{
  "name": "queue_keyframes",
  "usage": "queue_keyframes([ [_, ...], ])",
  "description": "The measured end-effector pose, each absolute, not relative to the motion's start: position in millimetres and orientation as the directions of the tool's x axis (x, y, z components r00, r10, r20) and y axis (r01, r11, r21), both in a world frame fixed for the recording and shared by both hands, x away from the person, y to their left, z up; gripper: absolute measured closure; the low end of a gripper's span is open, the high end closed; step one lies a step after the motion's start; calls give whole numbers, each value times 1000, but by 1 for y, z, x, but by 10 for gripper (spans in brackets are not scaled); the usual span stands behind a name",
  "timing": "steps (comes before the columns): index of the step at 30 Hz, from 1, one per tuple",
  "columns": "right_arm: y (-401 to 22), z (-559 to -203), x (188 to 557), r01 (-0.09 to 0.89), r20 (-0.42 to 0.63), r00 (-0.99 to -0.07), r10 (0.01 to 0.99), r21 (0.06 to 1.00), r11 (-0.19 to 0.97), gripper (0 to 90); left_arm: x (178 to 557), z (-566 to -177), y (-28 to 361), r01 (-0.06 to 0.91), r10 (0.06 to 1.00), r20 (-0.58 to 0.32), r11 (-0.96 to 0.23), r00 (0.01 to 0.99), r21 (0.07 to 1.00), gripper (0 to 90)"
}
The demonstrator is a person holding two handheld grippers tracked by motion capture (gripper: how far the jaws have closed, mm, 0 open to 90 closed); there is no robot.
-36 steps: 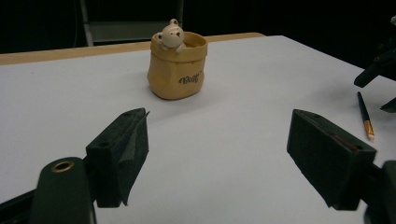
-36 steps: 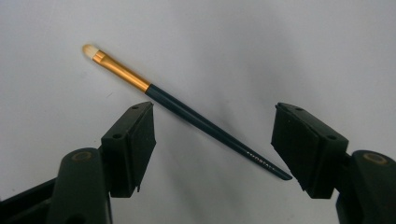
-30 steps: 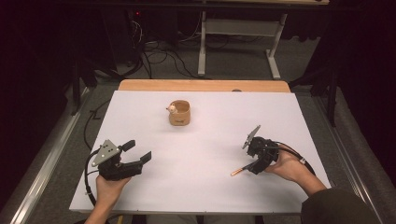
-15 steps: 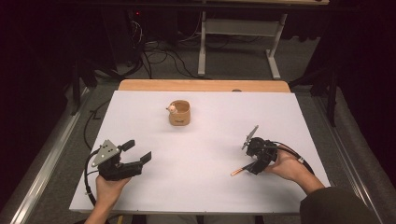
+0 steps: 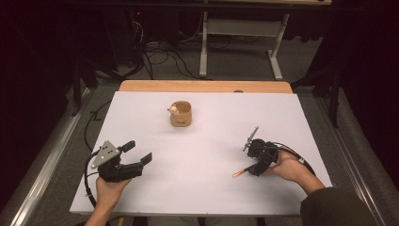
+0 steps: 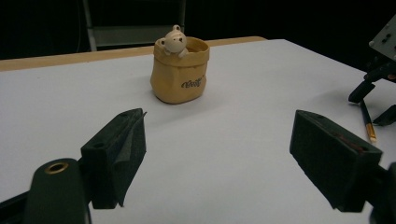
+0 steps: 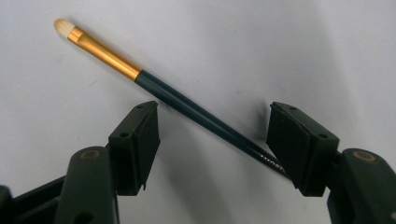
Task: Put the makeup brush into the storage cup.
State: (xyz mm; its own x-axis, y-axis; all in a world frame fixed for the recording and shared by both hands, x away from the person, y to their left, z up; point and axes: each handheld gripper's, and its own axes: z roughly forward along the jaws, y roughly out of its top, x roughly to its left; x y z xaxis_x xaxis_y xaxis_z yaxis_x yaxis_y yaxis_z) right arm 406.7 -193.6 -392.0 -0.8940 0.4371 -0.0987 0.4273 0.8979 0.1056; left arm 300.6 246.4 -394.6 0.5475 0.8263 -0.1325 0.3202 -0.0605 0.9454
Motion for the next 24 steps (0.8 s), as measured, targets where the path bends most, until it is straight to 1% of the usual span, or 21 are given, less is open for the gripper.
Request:
queue_keyframes([
  [5,-195,-392,408,444,-71,-889,453,107,889,398,300,-394,246,317,825,-133,-59,549,946,191],
  [10,-195,-392,409,449,-66,-887,457,107,887,409,299,-394,246,317,825,-129,-63,550,946,191],
  [14,-196,-392,409,459,-61,-883,466,107,882,436,299,-394,246,315,823,-128,-65,554,947,192],
  [21,-199,-391,409,480,-59,-871,488,108,870,540,299,-394,246,316,824,-127,-66,553,947,193],
  [24,-200,-390,409,488,-61,-866,496,112,866,569,299,-394,246,316,824,-126,-67,552,946,193],
])
